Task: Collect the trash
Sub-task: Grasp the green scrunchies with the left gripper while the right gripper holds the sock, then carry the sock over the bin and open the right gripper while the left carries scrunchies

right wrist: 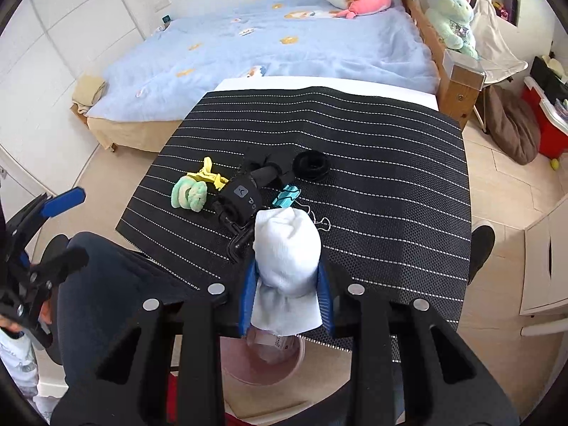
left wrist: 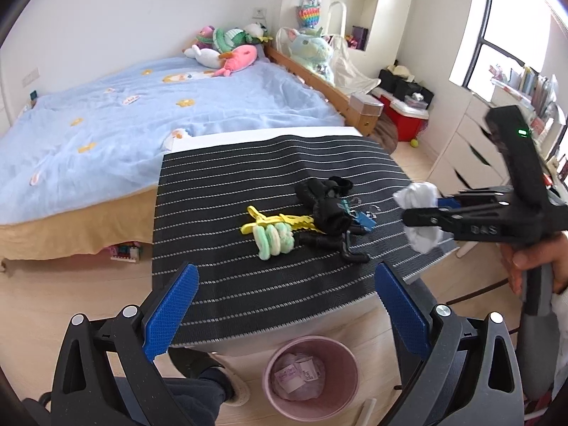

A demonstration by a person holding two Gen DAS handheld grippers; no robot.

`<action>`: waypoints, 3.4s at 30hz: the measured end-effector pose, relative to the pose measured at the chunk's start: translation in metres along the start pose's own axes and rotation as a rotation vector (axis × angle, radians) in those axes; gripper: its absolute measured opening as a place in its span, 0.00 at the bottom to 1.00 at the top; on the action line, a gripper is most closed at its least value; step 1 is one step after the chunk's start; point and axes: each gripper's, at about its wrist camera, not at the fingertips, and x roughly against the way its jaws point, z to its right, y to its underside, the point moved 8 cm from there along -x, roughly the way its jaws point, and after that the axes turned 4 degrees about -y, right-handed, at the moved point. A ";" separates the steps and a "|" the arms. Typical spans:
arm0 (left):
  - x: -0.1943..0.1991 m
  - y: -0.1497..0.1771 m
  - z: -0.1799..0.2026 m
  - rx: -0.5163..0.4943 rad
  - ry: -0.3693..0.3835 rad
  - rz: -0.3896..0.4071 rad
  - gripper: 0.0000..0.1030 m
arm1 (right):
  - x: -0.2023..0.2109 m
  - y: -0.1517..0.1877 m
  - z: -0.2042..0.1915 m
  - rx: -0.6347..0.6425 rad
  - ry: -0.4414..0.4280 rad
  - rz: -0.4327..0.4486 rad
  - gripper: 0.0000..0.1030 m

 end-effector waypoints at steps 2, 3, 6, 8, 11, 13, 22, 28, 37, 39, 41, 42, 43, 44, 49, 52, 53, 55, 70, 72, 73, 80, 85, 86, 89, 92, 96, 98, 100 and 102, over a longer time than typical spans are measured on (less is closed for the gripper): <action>-0.008 -0.006 -0.001 -0.007 -0.015 -0.019 0.93 | 0.002 0.000 0.001 -0.003 0.001 0.002 0.29; -0.012 -0.009 -0.002 -0.007 -0.023 -0.027 0.93 | 0.003 0.000 0.002 -0.005 0.002 0.002 0.29; -0.026 -0.015 -0.005 0.005 -0.033 -0.068 0.93 | 0.005 0.001 0.005 -0.018 0.002 0.003 0.29; -0.036 -0.018 -0.005 0.014 -0.035 -0.097 0.93 | 0.006 0.002 0.007 -0.022 0.004 0.001 0.29; -0.050 -0.021 -0.006 0.018 -0.042 -0.144 0.93 | 0.007 0.003 0.009 -0.027 0.003 -0.002 0.29; -0.060 -0.021 -0.007 0.024 -0.054 -0.174 0.93 | 0.007 0.003 0.010 -0.034 0.003 -0.003 0.29; -0.098 -0.019 -0.014 0.065 -0.109 -0.280 0.92 | 0.008 0.007 0.013 -0.045 -0.004 0.000 0.29; -0.110 -0.014 -0.016 0.082 -0.112 -0.315 0.79 | 0.007 0.010 0.015 -0.051 -0.006 -0.004 0.29; -0.116 -0.011 -0.011 0.090 -0.093 -0.326 0.45 | 0.005 0.010 0.014 -0.052 -0.012 -0.005 0.29; -0.116 -0.010 -0.010 0.082 -0.087 -0.322 0.37 | 0.005 0.010 0.014 -0.051 -0.011 -0.006 0.29; -0.114 -0.010 -0.011 0.081 -0.081 -0.311 0.26 | 0.005 0.010 0.014 -0.053 -0.011 -0.005 0.29; -0.113 -0.010 -0.012 0.079 -0.076 -0.304 0.24 | 0.005 0.010 0.014 -0.053 -0.011 -0.005 0.29; -0.111 -0.010 -0.011 0.073 -0.072 -0.296 0.22 | 0.005 0.010 0.013 -0.053 -0.012 -0.004 0.29; -0.110 -0.010 -0.011 0.068 -0.067 -0.290 0.20 | 0.005 0.010 0.012 -0.054 -0.013 -0.003 0.29; -0.099 -0.011 -0.010 0.035 -0.043 -0.249 0.18 | 0.005 0.010 0.011 -0.061 -0.016 0.011 0.29; -0.089 -0.011 -0.008 0.006 -0.036 -0.216 0.18 | 0.008 0.010 0.010 -0.059 -0.014 0.021 0.29; -0.086 -0.011 -0.006 -0.008 -0.031 -0.207 0.18 | 0.010 0.011 0.009 -0.057 -0.012 0.025 0.29; -0.076 -0.012 -0.002 -0.035 -0.015 -0.181 0.18 | 0.015 0.012 0.007 -0.050 -0.009 0.037 0.29; 0.001 -0.001 0.026 -0.143 0.064 -0.016 0.18 | 0.055 0.032 -0.026 0.044 0.009 0.130 0.29; 0.008 0.004 0.029 -0.156 0.066 -0.003 0.18 | 0.059 0.037 -0.033 0.060 0.007 0.141 0.29; 0.012 0.006 0.030 -0.159 0.071 0.004 0.18 | 0.061 0.039 -0.036 0.068 0.010 0.144 0.29; 0.026 0.028 0.038 -0.176 0.099 0.019 0.18 | 0.065 0.059 -0.055 0.109 0.013 0.148 0.29; 0.030 0.048 0.041 -0.176 0.118 0.008 0.18 | 0.061 0.075 -0.067 0.141 0.012 0.127 0.29; 0.031 0.051 0.041 -0.177 0.117 0.007 0.18 | 0.061 0.078 -0.069 0.147 0.012 0.124 0.29; 0.032 0.060 0.044 -0.172 0.123 0.003 0.18 | 0.057 0.085 -0.076 0.153 -0.007 0.114 0.29; 0.034 0.070 0.045 -0.168 0.128 -0.004 0.18 | 0.050 0.094 -0.085 0.167 -0.025 0.095 0.29; 0.035 0.078 0.043 -0.154 0.136 -0.010 0.18 | 0.038 0.104 -0.095 0.181 -0.046 0.064 0.29; 0.036 0.081 0.042 -0.153 0.137 -0.012 0.18 | 0.033 0.109 -0.100 0.185 -0.063 0.051 0.29; 0.037 0.084 0.041 -0.154 0.137 -0.014 0.18 | 0.029 0.111 -0.104 0.185 -0.081 0.042 0.29; 0.036 0.085 0.041 -0.151 0.137 -0.018 0.18 | 0.027 0.113 -0.107 0.187 -0.093 0.037 0.29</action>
